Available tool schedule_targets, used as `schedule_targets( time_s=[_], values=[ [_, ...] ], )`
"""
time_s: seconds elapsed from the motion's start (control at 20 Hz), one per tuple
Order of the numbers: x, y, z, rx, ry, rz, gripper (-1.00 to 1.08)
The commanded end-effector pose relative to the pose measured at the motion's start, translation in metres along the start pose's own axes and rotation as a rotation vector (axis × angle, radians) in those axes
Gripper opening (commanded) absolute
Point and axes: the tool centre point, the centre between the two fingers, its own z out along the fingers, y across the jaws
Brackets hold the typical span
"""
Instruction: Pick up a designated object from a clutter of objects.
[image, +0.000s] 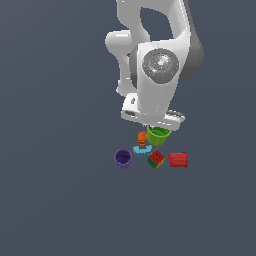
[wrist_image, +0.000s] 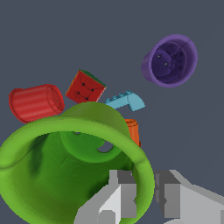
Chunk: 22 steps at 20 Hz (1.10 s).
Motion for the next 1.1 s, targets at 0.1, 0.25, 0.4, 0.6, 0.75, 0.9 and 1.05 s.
schedule_targets(
  time_s=[0.1,0.25,0.4,0.6,0.75,0.9,1.05],
  values=[
    [-0.027,0.021,-0.032,0.001,0.002,0.0,-1.0],
    [-0.046,0.037,-0.054,0.002,0.001,0.0,-1.0],
    [-0.065,0.053,-0.077,0.002,0.001,0.0,-1.0],
    [-0.093,0.075,-0.109,0.002,0.0,-0.001,-1.0],
    [-0.111,0.09,-0.132,0.002,0.0,-0.001,-1.0],
    [-0.128,0.104,-0.153,0.002,0.0,-0.001,-1.0],
    [-0.143,0.116,-0.171,0.002,0.0,-0.001,-1.0]
  ],
)
